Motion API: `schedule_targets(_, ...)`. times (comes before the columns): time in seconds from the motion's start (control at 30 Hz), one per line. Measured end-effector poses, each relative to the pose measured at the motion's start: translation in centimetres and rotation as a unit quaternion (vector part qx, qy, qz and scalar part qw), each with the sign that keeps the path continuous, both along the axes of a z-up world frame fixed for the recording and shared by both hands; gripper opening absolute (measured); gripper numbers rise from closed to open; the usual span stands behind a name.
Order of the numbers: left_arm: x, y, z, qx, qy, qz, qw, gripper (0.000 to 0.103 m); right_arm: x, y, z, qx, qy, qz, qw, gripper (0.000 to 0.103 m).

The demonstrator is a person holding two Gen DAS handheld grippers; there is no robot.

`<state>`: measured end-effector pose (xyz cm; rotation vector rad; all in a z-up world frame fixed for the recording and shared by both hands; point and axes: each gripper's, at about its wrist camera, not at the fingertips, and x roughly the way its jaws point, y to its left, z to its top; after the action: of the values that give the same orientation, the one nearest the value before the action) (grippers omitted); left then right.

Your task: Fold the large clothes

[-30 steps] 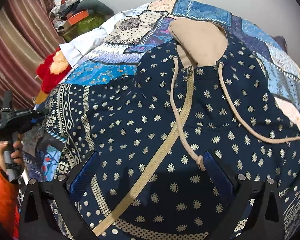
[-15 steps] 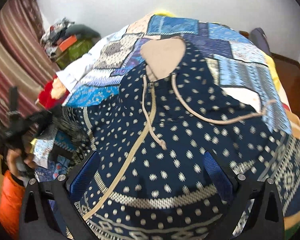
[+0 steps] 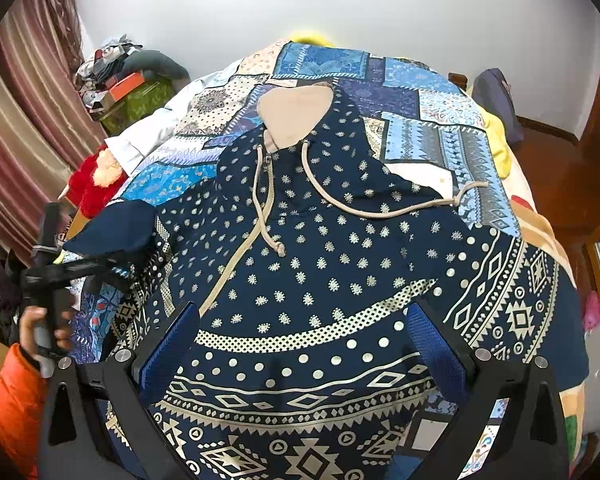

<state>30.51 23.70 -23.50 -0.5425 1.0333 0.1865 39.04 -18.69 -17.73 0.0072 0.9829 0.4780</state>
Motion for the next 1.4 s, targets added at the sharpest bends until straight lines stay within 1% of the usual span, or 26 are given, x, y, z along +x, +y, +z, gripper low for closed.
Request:
schedule_targets(0.03, -0.8, 1.5, 0.6, -0.009, -0.008, 0.02, 0.9997, 0.078, 0.0, 0.1, -0.1, 0.004, 0.002, 0.0, 1.0, 0.103)
schedule_targets(0.1, -2.2, 4.7, 1.2, -0.028, -0.021, 0.061, 0.9976, 0.078, 0.0, 0.6, -0.3, 0.011, 0.005, 0.003, 1.0, 0.103)
schedule_targets(0.17, -3.3, 8.0, 0.8, -0.055, -0.019, 0.109, 0.9924, 0.078, 0.1, 1.5, -0.5, 0.014, 0.006, 0.008, 1.0, 0.103)
schedule_targets(0.23, -3.9, 10.8, -0.2, -0.081, -0.018, 0.155, 0.9844, 0.078, 0.2, 2.4, -0.9, 0.016, 0.007, 0.014, 1.0, 0.103)
schedule_targets(0.37, -3.1, 13.6, -1.9, -0.117, -0.042, 0.19, 0.9739, 0.074, 0.1, 3.7, -1.8, 0.031, 0.021, 0.02, 0.999, 0.103)
schedule_targets(0.4, -2.6, 13.9, -2.0, -0.115, -0.047, 0.192, 0.9736, 0.069, 0.0, 4.0, -2.2, 0.033, 0.026, 0.02, 0.999, 0.103)
schedule_targets(0.43, -1.6, 14.1, -2.1, -0.094, -0.042, 0.195, 0.9752, 0.062, 0.0, 4.2, -2.5, 0.032, 0.028, 0.019, 0.999, 0.103)
schedule_targets(0.47, -0.6, 14.1, -2.1, -0.071, -0.032, 0.197, 0.9773, 0.057, -0.1, 4.3, -2.7, 0.032, 0.03, 0.018, 0.999, 0.103)
schedule_targets(0.5, 0.2, 14.1, -2.1, -0.042, -0.018, 0.2, 0.9788, 0.046, -0.1, 4.4, -3.0, 0.031, 0.032, 0.017, 0.999, 0.103)
schedule_targets(0.53, 1.1, 13.8, -1.9, 0.011, 0.002, 0.212, 0.9772, 0.034, -0.1, 4.3, -3.3, 0.03, 0.036, 0.016, 0.999, 0.103)
schedule_targets(0.57, 1.9, 13.5, -1.8, 0.051, 0.014, 0.218, 0.9744, 0.029, -0.1, 4.2, -3.5, 0.03, 0.039, 0.016, 0.999, 0.103)
schedule_targets(0.6, 2.8, 13.0, -1.5, 0.09, 0.025, 0.215, 0.9721, 0.021, 0.0, 4.0, -3.7, 0.03, 0.044, 0.013, 0.998, 0.103)
schedule_targets(0.63, 3.6, 12.4, -1.2, 0.121, 0.034, 0.205, 0.9707, 0.008, 0.0, 3.7, -3.8, 0.03, 0.046, 0.01, 0.998, 0.103)
schedule_targets(0.67, 4.1, 12.0, -0.9, 0.138, 0.036, 0.196, 0.9701, 0.003, 0.1, 3.3, -4.0, 0.029, 0.047, 0.006, 0.998, 0.103)
schedule_targets(0.7, 4.7, 11.1, -0.2, 0.161, 0.033, 0.183, 0.9694, 0.003, 0.1, 2.8, -4.1, 0.028, 0.047, -0.001, 0.999, 0.103)
schedule_targets(0.73, 5.1, 10.0, 0.9, 0.178, 0.021, 0.171, 0.9688, 0.003, 0.2, 2.4, -4.1, 0.027, 0.047, -0.005, 0.999, 0.103)
schedule_targets(0.77, 5.4, 9.2, 1.9, 0.188, 0.007, 0.161, 0.969, 0.003, 0.3, 1.9, -4.2, 0.026, 0.046, -0.011, 0.999, 0.103)
schedule_targets(0.87, 6.6, 4.9, 6.6, 0.215, -0.055, 0.115, 0.9681, 0.003, 0.7, 0.2, -4.3, 0.035, 0.05, -0.032, 0.998, 0.103)
schedule_targets(0.97, 8.0, -0.4, 11.3, 0.223, -0.113, 0.055, 0.9666, 0.003, 1.0, -1.5, -4.2, 0.053, 0.052, -0.051, 0.996, 0.103)
schedule_targets(1.03, 9.3, -5.3, 14.3, 0.221, -0.151, 0.001, 0.9635, 0.003, 1.1, -2.4, -3.8, 0.06, 0.046, -0.059, 0.995, 0.103)
schedule_targets(1.13, 10.5, -12.3, 16.4, 0.211, -0.186, -0.074, 0.9566, 0.003, 0.7, -3.6, -2.8, 0.062, 0.026, -0.064, 0.996, 0.103)
schedule_targets(1.2, 11.2, -16.3, 16.5, 0.204, -0.197, -0.116, 0.9517, 0.003, 0.5, -4.4, -2.0, 0.061, 0.011, -0.064, 0.996, 0.103)
schedule_targets(1.27, 11.8, -20.4, 15.5, 0.194, -0.193, -0.16, 0.9484, 0.003, 0.2, -5.5, -1.3, 0.063, -0.002, -0.067, 0.996, 0.103)
schedule_targets(1.3, 12.1, -22.2, 14.7, 0.188, -0.187, -0.179, 0.9473, 0.003, 0.1, -6.1, -1.0, 0.063, -0.006, -0.07, 0.995, 0.103)
schedule_targets(1.33, 12.5, -24.4, 13.2, 0.182, -0.173, -0.206, 0.9458, 0.003, 0.0, -6.6, -0.8, 0.063, -0.009, -0.073, 0.995, 0.103)
schedule_targets(1.4, 13.0, -27.4, 10.2, 0.173, -0.14, -0.245, 0.9435, 0.003, -0.2, -7.7, -0.6, 0.058, -0.013, -0.081, 0.995, 0.103)
